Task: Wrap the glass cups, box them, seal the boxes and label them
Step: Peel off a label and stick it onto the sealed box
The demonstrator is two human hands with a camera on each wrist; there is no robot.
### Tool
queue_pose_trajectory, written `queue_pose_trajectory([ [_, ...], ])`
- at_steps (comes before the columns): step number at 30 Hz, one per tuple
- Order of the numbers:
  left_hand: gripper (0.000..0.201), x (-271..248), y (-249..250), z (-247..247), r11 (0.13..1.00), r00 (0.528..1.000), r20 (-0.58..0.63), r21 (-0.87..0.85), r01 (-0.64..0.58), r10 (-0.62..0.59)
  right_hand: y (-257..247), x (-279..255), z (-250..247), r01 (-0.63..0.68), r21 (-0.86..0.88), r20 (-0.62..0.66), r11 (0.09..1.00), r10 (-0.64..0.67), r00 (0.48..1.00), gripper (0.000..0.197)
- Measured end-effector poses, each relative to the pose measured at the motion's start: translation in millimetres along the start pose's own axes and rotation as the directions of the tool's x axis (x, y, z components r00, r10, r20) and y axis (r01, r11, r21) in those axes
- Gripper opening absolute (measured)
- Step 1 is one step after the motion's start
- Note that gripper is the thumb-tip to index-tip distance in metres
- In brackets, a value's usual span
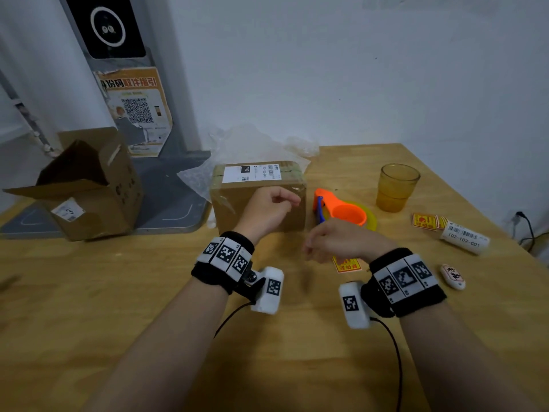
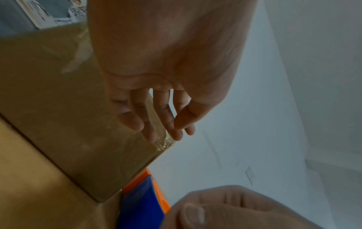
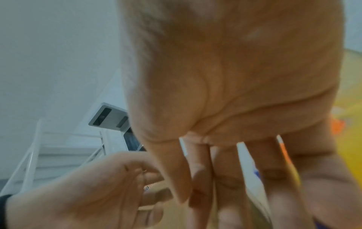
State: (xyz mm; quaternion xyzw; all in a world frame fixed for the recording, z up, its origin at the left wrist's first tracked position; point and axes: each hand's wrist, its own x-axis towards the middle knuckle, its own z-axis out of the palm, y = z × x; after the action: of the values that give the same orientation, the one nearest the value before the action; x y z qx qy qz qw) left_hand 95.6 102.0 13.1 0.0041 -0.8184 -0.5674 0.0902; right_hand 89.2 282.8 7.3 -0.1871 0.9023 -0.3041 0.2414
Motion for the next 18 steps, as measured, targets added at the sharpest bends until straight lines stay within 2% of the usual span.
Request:
queue_pose_trajectory([
  [3, 0.033, -8.8, -8.3, -3.0, 0.999, 0.999, 0.013, 0.016, 0.046, -0.046, 8.3, -1.7, -8.5, -0.172, -0.087, -0.058, 0.981, 0.167, 0.984, 0.020],
  [5, 0.032, -13.6, -13.2, -1.5, 0.996, 0.995, 0.046, 0.026, 0.086, -0.087, 15.8, -4.9, -12.2, -0.307, -0.178, -0.089, 0.935, 0.296, 0.951, 0.028],
  [7, 0.032, -17.9, -17.6, 2.7, 0.991, 0.989, 0.073, 0.040, 0.127, -0.129, 25.7, -7.5, -15.8, -0.378, -0.183, -0.101, 0.908, 0.365, 0.925, 0.039],
  [13, 0.031, -26.1, -26.9, 16.3, 0.986, 0.977, 0.127, 0.027, 0.167, -0.170, 44.4, 4.3, -13.1, -0.422, -0.188, -0.171, 0.887, 0.393, 0.903, 0.049],
  [18, 0.032, -24.7, -31.7, 17.4, 0.983, 0.971, 0.150, 0.016, 0.185, -0.186, 46.7, 10.8, -10.1, -0.437, -0.230, -0.163, 0.869, 0.408, 0.898, 0.044],
])
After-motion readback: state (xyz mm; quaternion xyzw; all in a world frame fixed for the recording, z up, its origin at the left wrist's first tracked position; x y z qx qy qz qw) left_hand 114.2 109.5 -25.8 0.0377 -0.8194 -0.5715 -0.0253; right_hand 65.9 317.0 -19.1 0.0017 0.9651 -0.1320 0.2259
